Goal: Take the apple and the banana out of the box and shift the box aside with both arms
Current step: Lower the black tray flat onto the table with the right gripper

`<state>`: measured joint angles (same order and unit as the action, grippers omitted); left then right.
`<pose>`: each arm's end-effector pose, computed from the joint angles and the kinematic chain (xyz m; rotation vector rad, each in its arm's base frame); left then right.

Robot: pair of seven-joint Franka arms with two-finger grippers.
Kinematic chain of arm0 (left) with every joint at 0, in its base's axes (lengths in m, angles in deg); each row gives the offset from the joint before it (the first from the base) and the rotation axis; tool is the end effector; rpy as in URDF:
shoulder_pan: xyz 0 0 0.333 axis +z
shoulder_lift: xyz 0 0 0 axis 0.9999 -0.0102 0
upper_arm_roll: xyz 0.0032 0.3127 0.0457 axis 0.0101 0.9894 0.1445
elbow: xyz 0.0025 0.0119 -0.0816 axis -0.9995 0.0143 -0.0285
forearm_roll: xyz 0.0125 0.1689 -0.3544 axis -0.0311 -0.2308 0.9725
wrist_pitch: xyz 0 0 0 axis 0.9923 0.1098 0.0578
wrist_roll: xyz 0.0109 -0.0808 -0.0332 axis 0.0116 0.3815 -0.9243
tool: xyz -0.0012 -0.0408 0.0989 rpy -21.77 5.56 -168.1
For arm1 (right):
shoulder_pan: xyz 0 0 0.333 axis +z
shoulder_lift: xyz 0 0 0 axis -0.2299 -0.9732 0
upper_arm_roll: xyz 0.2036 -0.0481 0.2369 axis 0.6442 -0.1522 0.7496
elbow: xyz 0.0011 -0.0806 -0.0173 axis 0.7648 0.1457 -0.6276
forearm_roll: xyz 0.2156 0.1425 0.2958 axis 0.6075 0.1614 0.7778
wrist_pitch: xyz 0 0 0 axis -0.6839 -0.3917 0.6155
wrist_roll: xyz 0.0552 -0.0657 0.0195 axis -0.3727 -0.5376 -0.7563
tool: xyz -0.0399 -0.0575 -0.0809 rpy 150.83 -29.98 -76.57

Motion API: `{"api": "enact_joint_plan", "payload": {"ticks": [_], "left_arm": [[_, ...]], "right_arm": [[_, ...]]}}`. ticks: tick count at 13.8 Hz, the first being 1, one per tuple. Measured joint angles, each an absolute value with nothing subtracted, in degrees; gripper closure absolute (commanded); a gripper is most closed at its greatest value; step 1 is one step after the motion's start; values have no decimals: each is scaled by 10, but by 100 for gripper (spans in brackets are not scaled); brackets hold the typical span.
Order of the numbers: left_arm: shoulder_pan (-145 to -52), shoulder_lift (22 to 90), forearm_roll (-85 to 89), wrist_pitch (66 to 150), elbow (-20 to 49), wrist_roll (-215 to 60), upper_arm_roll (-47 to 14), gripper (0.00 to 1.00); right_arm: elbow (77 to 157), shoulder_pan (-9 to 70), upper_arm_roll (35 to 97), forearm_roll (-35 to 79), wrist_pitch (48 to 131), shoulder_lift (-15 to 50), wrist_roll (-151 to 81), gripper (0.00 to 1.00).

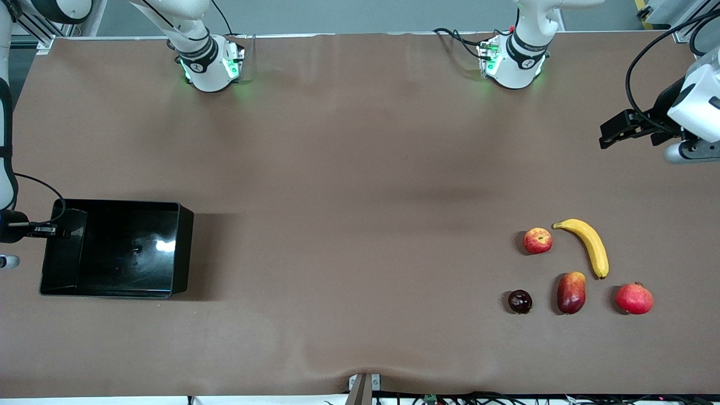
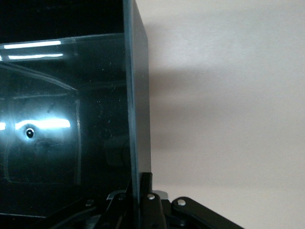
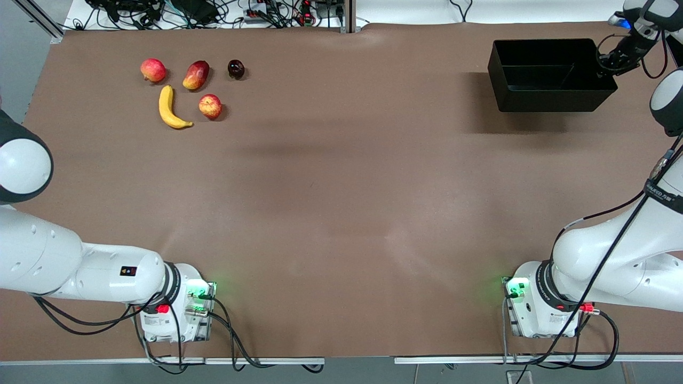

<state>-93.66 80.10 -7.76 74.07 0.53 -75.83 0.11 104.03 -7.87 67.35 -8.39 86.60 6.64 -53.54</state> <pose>0.5484 -0.0544 0.6360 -3.1243 -0.0658 0.1030 0.6324 -0.2821 0.3033 -3.0216 0.1077 0.1605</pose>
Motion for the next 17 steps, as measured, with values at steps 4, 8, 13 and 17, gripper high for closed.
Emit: {"api": "enact_joint_plan", "payload": {"ticks": [4, 8, 13, 17], "left_arm": [[-936, 804, -78, 741, 5, -758, 3, 0], [-935, 804, -78, 741, 7, -758, 6, 0], [-928, 804, -78, 741, 7, -758, 8, 0], [-924, 804, -78, 741, 8, -758, 8, 0]], "right_arm": [[1095, -86, 674, -84, 945, 66, -539, 100], [1104, -89, 674, -83, 997, 62, -587, 100], [1108, -100, 675, -69, 1003, 47, -592, 0], [1108, -104, 675, -43, 1002, 45, -594, 0]]}}
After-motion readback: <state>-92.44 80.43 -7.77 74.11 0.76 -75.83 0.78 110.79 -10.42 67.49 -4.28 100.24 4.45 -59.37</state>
